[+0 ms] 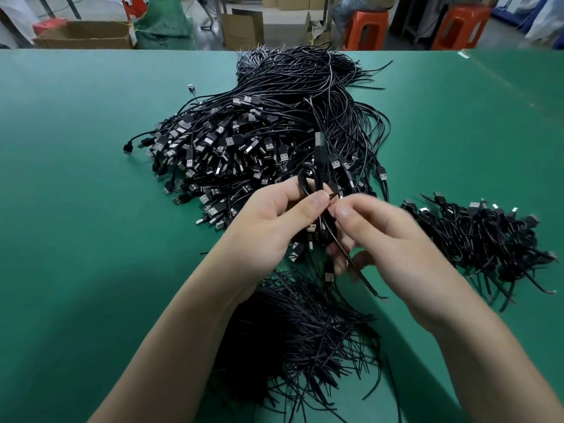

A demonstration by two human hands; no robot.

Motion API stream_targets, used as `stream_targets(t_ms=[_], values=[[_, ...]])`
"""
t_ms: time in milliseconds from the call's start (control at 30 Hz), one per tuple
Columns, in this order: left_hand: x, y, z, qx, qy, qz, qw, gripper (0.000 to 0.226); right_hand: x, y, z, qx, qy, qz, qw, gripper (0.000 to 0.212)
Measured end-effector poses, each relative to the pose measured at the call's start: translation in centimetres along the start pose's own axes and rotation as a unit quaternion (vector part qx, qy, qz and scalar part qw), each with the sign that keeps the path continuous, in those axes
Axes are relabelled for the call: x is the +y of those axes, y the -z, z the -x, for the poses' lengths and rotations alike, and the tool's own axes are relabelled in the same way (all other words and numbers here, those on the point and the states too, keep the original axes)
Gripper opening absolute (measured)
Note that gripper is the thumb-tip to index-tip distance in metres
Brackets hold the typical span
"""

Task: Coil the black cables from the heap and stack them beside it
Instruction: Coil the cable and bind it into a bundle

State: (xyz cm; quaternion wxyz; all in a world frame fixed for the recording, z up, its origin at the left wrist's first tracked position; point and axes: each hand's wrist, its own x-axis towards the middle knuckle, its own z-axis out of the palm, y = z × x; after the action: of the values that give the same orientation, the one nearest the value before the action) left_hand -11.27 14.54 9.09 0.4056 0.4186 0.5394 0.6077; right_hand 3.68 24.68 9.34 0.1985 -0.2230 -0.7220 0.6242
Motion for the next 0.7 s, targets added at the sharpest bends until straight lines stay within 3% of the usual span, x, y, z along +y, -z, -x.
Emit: stream_targets(t_ms=[67,100,233,567,633,700], values=[[0.1,0.2,0.0,0.009,-0.006,-0.022,1.000,0.023,-0.1,0.8,-0.1,0.109,0.105,0.142,0.978,0.014],[0.3,0.2,0.1,0.006,-0.002,-0.036,0.999,0.022,-0.1,1.1,-0.1,0.130,0.159,0.203,0.957,0.020],[0.1,0.3,0.2,-0.037,0.068,-0.049,0.996,0.024,-0.1,1.8,-0.1,0.110,0.308,0.312,0.892,0.012],[-0.2,1.1,0.0,-0.084,0.112,-0.036,0.989,0.024,-1.0,1.5,0.4,0.098,0.341,0.347,0.868,0.008],[-0.3,1.4,0.0,-0.078,0.097,-0.021,0.992,0.021,-1.1,1.1,0.5,0.112,0.326,0.325,0.881,0.008],[-0.1,1.2,0.1,-0.059,0.058,-0.006,0.997,0.019,-1.0,0.7,0.5,0.131,0.277,0.237,0.922,0.008]])
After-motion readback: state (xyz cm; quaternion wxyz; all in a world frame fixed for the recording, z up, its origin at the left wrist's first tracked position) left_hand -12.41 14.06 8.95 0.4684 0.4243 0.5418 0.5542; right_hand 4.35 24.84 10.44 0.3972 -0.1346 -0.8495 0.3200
